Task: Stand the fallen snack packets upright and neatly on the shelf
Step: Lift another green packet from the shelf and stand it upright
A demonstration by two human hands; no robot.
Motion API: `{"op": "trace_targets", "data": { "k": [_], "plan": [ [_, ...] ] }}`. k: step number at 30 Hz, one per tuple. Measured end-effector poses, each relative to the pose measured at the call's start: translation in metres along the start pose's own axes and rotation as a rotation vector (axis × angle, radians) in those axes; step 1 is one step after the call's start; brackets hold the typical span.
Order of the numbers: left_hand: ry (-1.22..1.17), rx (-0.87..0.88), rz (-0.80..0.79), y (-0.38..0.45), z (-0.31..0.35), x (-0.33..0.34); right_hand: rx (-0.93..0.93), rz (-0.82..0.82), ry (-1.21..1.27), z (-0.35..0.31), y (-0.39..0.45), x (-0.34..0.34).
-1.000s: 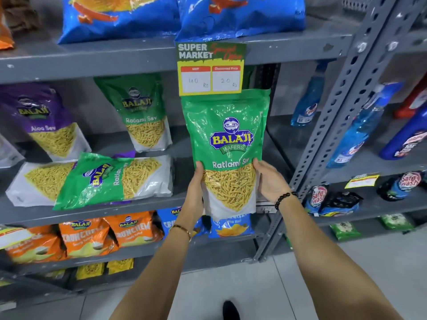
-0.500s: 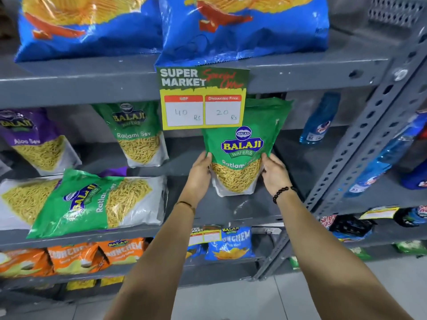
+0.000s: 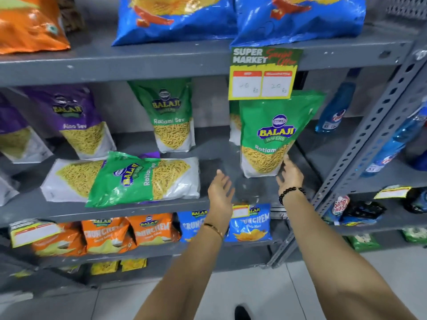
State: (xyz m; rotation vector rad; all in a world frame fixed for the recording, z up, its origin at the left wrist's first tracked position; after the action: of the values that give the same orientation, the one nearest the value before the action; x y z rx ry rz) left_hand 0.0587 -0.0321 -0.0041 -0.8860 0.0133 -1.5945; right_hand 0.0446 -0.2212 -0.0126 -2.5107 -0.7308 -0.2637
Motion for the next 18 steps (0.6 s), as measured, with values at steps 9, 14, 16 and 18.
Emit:
{"op": "trace_targets", "data": {
  "k": [9, 14, 16, 18],
  "plan": [
    [-0.188, -0.037, 0.170, -0.047, 0.027, -0.089, 0.040, -0.161, -0.324, 0.057, -0.089, 0.053],
    [-0.231, 0.020, 0.268, -0.033, 0.053, -0.110, -0.094, -0.373, -0.661, 0.069, -0.102, 0.114],
    [-0.264, 0.036, 0.291, -0.025, 0.057, -0.113, -0.183, -0.454, -0.785, 0.070, -0.100, 0.141],
    [-0.320, 0.062, 0.314, -0.017, 0.059, -0.113, -0.215, -0.554, -0.885, 0.073, -0.095, 0.164]
  ]
}}
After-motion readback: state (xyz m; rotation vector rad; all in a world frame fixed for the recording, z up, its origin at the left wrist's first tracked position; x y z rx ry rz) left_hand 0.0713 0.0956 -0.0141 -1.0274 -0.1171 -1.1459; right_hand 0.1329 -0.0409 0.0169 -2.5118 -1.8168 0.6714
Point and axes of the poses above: each hand's wrist, its own y-axis towards the middle knuckle, its own x-axis out of the palm, z = x × y, the point moved 3 cm from there along y, towards the middle knuckle, and after that the axes turned 1 degree about y, right-handed, at the moved point
